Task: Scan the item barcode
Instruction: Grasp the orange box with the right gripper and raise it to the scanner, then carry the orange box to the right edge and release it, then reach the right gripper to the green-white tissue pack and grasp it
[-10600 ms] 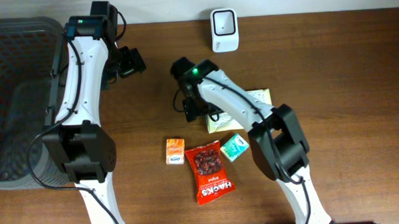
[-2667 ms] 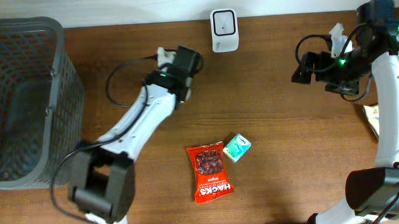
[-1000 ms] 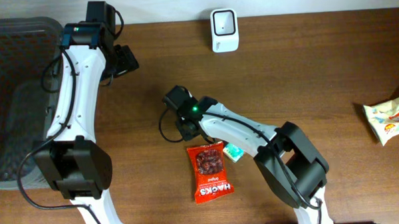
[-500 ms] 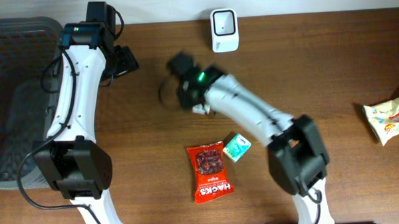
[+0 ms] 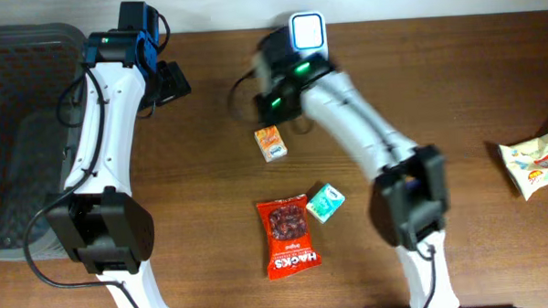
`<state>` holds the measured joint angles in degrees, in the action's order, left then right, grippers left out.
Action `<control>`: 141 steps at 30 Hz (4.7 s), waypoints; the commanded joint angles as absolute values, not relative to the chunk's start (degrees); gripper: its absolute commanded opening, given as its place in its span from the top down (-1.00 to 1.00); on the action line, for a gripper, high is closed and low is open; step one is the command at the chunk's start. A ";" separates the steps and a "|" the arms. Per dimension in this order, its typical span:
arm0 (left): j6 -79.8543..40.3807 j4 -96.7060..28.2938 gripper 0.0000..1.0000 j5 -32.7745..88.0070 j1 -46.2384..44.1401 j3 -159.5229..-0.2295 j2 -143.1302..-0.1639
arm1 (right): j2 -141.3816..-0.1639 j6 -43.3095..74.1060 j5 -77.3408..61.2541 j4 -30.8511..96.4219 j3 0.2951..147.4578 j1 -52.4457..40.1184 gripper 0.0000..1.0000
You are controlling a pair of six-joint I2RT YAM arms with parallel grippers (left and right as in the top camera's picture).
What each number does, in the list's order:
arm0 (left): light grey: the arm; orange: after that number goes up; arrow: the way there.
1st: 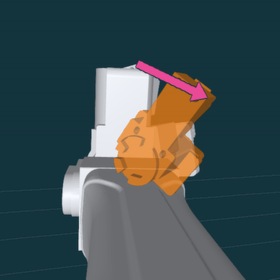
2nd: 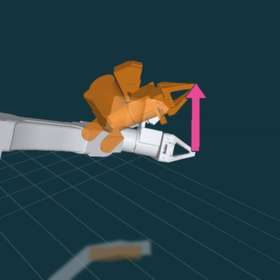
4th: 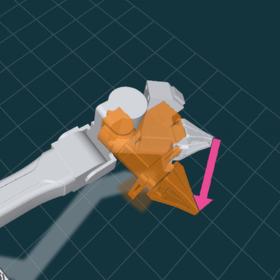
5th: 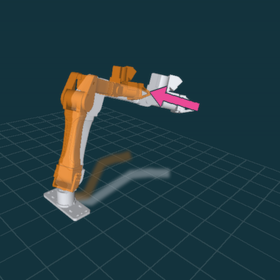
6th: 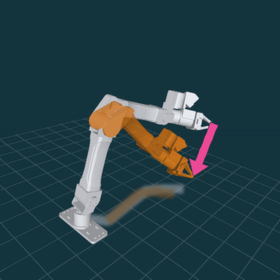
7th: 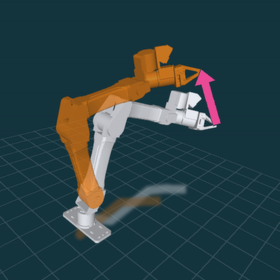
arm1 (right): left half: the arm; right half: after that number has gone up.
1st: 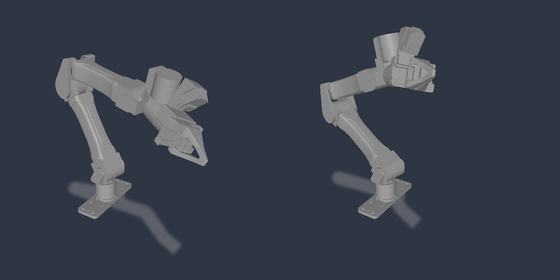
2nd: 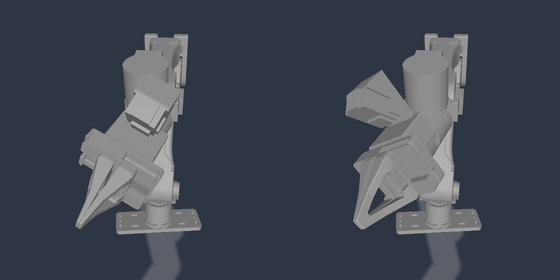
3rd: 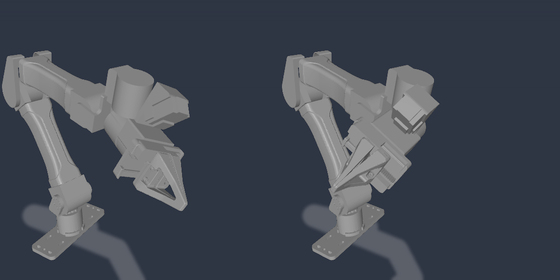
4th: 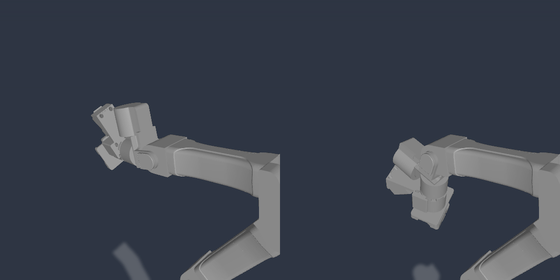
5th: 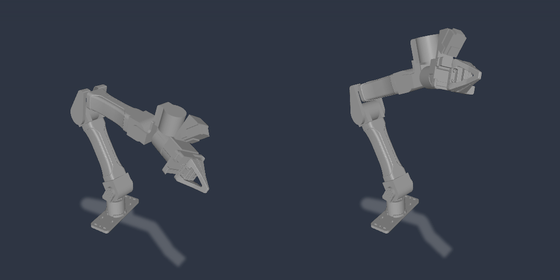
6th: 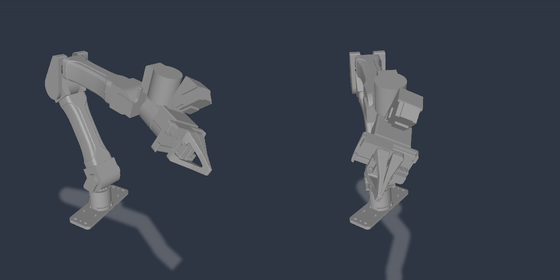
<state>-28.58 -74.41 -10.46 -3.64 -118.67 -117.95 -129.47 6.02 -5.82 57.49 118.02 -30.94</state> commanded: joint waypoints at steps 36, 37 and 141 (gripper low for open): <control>-29.28 -75.26 -0.98 -10.28 -3.57 -118.17 -116.55 | -146.08 34.26 -46.54 39.29 149.03 -3.64 0.92; -29.28 -75.26 -0.99 -10.28 -3.57 -118.17 -116.55 | -147.48 36.91 -46.59 36.73 149.03 -3.68 0.92; -20.34 -80.14 -0.98 -3.05 -11.18 -118.15 -116.66 | -110.93 49.65 1.96 51.68 74.87 -32.58 0.92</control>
<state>-19.57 -80.25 -2.42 -11.33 -118.28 -117.95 -109.25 54.37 -1.15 51.53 71.92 -33.01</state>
